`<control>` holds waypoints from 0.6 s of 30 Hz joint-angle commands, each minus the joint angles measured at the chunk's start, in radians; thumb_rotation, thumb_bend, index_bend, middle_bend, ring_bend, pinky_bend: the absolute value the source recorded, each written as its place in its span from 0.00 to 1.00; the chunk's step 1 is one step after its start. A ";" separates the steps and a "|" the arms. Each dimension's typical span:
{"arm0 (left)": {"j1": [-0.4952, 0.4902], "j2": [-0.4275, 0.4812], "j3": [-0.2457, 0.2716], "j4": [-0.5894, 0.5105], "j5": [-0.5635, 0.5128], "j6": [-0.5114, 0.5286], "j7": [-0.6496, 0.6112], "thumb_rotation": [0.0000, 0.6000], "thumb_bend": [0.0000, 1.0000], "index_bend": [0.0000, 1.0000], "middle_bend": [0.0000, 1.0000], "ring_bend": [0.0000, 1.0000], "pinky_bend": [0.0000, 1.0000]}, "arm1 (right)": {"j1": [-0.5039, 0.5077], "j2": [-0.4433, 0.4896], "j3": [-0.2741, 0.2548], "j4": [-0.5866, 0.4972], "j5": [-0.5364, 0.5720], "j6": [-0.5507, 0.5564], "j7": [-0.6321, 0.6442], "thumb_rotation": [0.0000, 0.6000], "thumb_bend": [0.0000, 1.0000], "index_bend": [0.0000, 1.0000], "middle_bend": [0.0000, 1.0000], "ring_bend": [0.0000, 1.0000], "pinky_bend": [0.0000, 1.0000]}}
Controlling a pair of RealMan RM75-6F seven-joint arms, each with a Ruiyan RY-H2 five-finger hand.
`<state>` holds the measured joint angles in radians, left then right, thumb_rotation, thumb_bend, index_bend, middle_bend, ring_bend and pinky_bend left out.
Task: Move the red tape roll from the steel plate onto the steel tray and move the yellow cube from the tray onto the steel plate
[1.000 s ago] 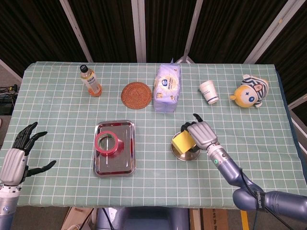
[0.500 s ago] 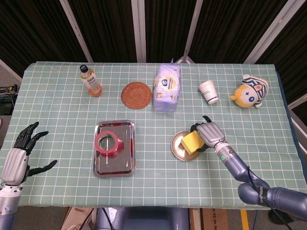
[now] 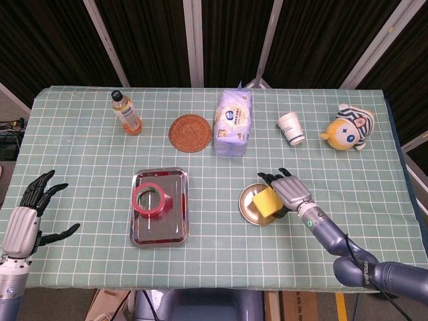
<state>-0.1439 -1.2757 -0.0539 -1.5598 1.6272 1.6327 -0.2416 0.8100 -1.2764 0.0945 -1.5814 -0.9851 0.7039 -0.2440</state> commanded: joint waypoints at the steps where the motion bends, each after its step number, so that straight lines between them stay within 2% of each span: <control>1: 0.000 0.000 0.000 0.000 -0.001 -0.002 0.000 1.00 0.00 0.22 0.00 0.00 0.08 | 0.006 0.005 -0.008 -0.010 0.023 0.010 -0.026 1.00 0.08 0.00 0.10 0.12 0.00; 4: -0.001 0.000 -0.003 0.001 -0.004 -0.006 -0.001 1.00 0.00 0.22 0.00 0.00 0.08 | 0.013 0.021 -0.013 -0.034 0.061 0.033 -0.069 1.00 0.07 0.00 0.06 0.08 0.00; 8: 0.000 0.001 -0.008 0.004 -0.007 -0.003 0.004 1.00 0.00 0.22 0.00 0.00 0.08 | 0.025 0.100 -0.050 -0.121 0.138 0.092 -0.199 1.00 0.06 0.00 0.05 0.05 0.00; 13: 0.002 0.003 -0.013 0.018 -0.008 0.003 0.033 1.00 0.00 0.22 0.00 0.00 0.08 | -0.020 0.223 -0.113 -0.280 0.239 0.321 -0.392 1.00 0.06 0.00 0.05 0.04 0.00; 15: 0.006 0.008 -0.011 0.030 -0.008 0.003 0.093 1.00 0.00 0.22 0.00 0.00 0.08 | -0.101 0.272 -0.120 -0.374 0.228 0.485 -0.366 1.00 0.06 0.00 0.05 0.04 0.00; 16: 0.007 0.010 -0.010 0.030 -0.011 0.000 0.116 1.00 0.00 0.22 0.00 0.00 0.08 | -0.131 0.280 -0.121 -0.391 0.204 0.527 -0.337 1.00 0.06 0.00 0.05 0.04 0.00; 18: 0.015 0.017 -0.009 0.020 -0.032 -0.011 0.195 1.00 0.00 0.22 0.00 0.00 0.08 | -0.234 0.287 -0.132 -0.403 0.082 0.633 -0.193 1.00 0.06 0.00 0.05 0.04 0.00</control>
<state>-0.1375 -1.2678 -0.0647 -1.5383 1.6134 1.6311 -0.1311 0.7388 -1.0656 0.0002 -1.8734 -0.8041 1.1168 -0.5589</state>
